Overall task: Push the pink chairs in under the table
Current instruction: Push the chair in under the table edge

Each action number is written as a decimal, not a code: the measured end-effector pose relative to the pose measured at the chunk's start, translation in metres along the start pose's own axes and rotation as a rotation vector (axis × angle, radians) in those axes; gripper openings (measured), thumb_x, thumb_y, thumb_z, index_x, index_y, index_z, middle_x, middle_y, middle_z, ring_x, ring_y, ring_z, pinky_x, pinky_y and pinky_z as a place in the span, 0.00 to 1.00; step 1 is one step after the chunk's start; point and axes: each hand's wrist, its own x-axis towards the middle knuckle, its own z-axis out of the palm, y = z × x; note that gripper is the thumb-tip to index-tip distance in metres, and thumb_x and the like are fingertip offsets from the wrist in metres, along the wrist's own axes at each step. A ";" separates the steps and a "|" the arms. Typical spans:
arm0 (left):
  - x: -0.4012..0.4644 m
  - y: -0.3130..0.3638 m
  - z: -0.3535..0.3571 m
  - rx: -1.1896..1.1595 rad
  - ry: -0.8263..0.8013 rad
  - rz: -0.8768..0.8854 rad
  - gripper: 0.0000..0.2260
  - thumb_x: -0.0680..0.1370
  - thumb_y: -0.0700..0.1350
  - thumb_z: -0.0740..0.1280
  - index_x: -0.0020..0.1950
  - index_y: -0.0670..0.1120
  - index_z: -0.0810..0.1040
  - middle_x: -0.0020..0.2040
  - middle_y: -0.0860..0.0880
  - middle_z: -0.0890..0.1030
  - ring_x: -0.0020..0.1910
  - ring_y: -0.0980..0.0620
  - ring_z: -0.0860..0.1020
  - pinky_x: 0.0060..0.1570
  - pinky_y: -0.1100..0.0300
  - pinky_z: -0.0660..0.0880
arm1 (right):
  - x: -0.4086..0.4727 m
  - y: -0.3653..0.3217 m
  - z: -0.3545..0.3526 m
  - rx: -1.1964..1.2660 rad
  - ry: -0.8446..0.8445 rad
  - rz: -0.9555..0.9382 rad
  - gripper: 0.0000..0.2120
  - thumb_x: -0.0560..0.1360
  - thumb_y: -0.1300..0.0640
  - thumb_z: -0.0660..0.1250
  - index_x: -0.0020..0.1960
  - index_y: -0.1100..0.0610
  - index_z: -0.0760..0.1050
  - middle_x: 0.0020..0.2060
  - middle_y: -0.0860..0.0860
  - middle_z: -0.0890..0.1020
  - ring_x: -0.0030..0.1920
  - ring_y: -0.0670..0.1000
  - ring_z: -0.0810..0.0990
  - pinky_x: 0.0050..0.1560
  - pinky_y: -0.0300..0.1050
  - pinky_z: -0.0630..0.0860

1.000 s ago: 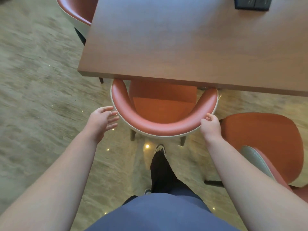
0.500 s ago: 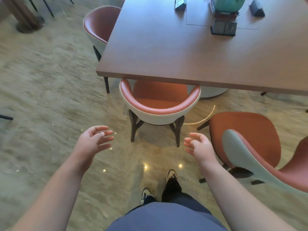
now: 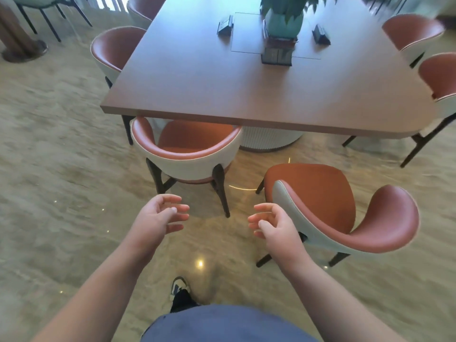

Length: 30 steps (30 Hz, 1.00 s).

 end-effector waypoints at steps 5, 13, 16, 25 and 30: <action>-0.039 -0.008 0.130 0.005 -0.116 -0.030 0.12 0.84 0.36 0.60 0.60 0.48 0.78 0.51 0.49 0.87 0.49 0.48 0.86 0.47 0.50 0.82 | -0.030 0.026 -0.090 0.064 0.042 -0.012 0.17 0.78 0.66 0.58 0.57 0.49 0.78 0.45 0.47 0.86 0.49 0.48 0.85 0.50 0.44 0.81; -0.043 0.016 0.235 0.113 -0.217 -0.025 0.11 0.83 0.35 0.60 0.60 0.47 0.78 0.48 0.51 0.87 0.47 0.51 0.87 0.43 0.55 0.82 | -0.030 0.077 -0.201 0.087 0.227 0.060 0.17 0.78 0.69 0.58 0.56 0.51 0.77 0.43 0.48 0.86 0.45 0.46 0.84 0.52 0.51 0.80; -0.023 0.022 0.255 0.123 -0.208 -0.030 0.12 0.83 0.35 0.60 0.60 0.47 0.78 0.49 0.49 0.88 0.47 0.50 0.87 0.45 0.53 0.82 | -0.008 0.095 -0.234 0.096 0.318 0.111 0.17 0.78 0.70 0.58 0.55 0.51 0.77 0.41 0.46 0.86 0.42 0.44 0.83 0.49 0.53 0.80; 0.075 0.017 0.318 0.192 -0.225 -0.154 0.13 0.80 0.35 0.61 0.59 0.49 0.77 0.50 0.49 0.87 0.46 0.52 0.87 0.44 0.54 0.82 | 0.092 0.131 -0.325 0.046 0.530 0.310 0.17 0.76 0.68 0.56 0.53 0.50 0.75 0.44 0.50 0.85 0.47 0.53 0.83 0.53 0.56 0.79; 0.132 0.005 0.360 0.306 -0.258 -0.241 0.12 0.80 0.38 0.62 0.62 0.49 0.74 0.56 0.47 0.83 0.51 0.50 0.84 0.47 0.51 0.82 | 0.140 0.140 -0.370 -0.048 0.601 0.375 0.14 0.76 0.65 0.58 0.54 0.50 0.75 0.52 0.51 0.83 0.47 0.53 0.80 0.49 0.51 0.77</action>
